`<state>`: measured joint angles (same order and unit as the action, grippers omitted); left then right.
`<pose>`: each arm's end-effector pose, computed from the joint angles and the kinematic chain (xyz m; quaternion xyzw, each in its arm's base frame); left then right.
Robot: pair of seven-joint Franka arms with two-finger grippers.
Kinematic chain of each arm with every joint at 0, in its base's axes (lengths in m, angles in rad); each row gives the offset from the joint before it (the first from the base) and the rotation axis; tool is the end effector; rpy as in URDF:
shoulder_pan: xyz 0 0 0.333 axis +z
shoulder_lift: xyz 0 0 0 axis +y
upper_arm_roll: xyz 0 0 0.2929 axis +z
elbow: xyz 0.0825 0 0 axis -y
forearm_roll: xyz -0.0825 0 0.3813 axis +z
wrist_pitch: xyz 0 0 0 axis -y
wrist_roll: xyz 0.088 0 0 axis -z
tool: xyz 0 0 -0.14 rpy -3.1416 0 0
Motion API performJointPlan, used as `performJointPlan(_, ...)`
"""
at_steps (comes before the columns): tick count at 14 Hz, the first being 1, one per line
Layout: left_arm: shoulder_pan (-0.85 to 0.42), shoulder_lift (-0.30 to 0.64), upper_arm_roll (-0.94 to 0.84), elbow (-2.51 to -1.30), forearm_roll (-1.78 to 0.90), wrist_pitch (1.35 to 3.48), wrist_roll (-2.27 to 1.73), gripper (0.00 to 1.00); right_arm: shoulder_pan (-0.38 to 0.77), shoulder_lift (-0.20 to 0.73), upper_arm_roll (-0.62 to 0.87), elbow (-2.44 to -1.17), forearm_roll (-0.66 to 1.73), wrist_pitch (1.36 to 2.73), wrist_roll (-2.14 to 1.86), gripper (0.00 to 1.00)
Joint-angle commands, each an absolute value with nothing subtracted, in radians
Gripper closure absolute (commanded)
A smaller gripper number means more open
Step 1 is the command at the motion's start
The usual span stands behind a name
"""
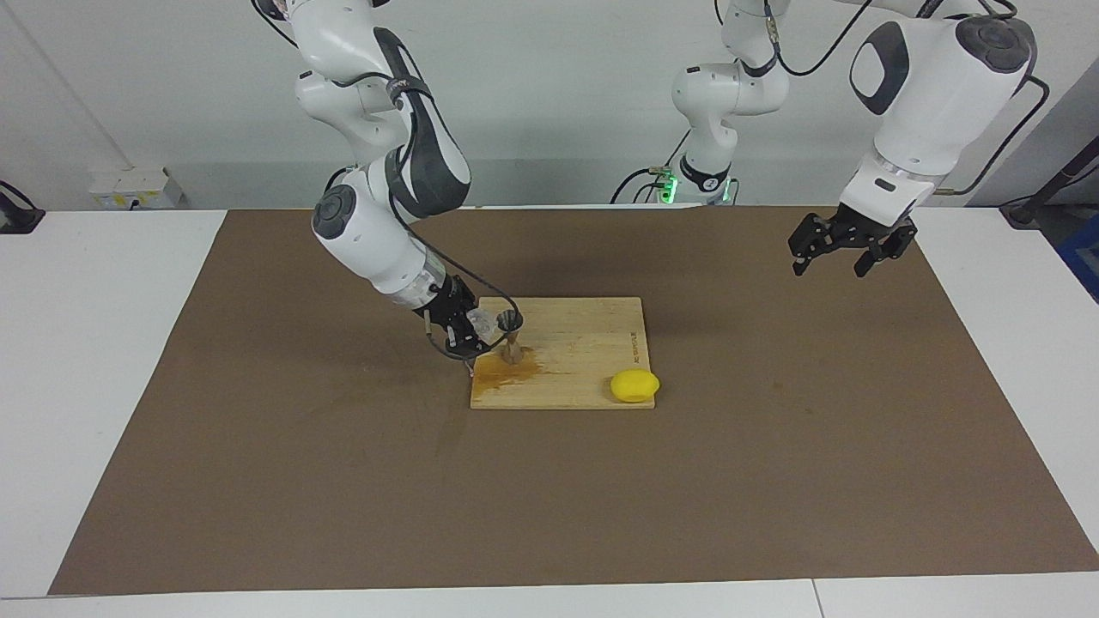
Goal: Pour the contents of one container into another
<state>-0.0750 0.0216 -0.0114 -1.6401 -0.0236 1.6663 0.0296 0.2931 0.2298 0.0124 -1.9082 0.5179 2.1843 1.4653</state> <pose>0.5623 -0.0518 0.5320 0.9983 -0.0569 0.0020 0.0119 0.5741 0.2140 0.3355 -0.7299 0.6487 0.1517 0.1527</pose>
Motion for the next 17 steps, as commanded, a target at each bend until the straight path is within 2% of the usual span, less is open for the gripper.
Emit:
performJointPlan(1,-0.071,0.014,-0.021,-1.515,-0.002,1.515,0.049,0.0,0.322,0.21,0.008,-1.922,0.466,2.221,1.515,1.0)
performJointPlan(5,0.005,-0.029,-0.058,-1.578,-0.012,1.525,0.089,0.0,0.331,0.198,0.008,-1.922,0.376,2.221,1.525,1.0)
performJointPlan(17,-0.011,-0.031,-0.057,-1.578,-0.011,1.52,0.078,0.0,0.411,0.184,0.009,-1.922,0.137,2.233,1.588,1.0)
